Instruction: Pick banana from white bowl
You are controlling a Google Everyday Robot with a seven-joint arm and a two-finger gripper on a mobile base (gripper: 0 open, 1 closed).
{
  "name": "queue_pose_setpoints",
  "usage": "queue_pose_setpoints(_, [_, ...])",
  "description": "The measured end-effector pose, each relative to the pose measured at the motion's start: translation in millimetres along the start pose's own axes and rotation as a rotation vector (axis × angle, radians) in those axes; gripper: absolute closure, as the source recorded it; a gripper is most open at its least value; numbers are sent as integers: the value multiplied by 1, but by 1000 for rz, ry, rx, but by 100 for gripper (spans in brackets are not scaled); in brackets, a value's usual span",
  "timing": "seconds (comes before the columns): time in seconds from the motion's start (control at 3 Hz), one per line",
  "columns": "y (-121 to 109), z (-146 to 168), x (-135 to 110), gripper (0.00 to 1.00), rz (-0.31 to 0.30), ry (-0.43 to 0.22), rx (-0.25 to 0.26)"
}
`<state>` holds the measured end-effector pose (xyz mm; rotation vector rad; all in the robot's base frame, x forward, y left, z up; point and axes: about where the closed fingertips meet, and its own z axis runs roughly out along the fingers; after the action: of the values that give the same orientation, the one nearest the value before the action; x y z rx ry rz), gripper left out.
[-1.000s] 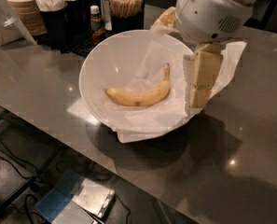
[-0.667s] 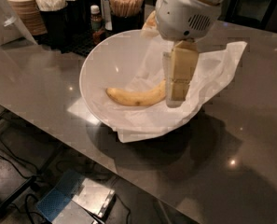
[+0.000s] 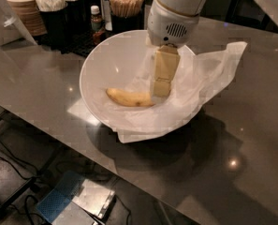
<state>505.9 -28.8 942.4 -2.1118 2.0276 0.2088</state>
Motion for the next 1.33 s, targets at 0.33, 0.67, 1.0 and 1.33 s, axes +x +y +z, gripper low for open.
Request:
queue_pose_setpoints(0.33, [-9, 13, 25, 0, 109, 44, 39])
queue_pose_setpoints(0.67, [-12, 35, 43, 0, 155, 96, 26])
queue_pose_setpoints(1.0, [-13, 35, 42, 0, 154, 92, 32])
queue_pose_setpoints(1.33, [-14, 40, 38, 0, 124, 64, 29])
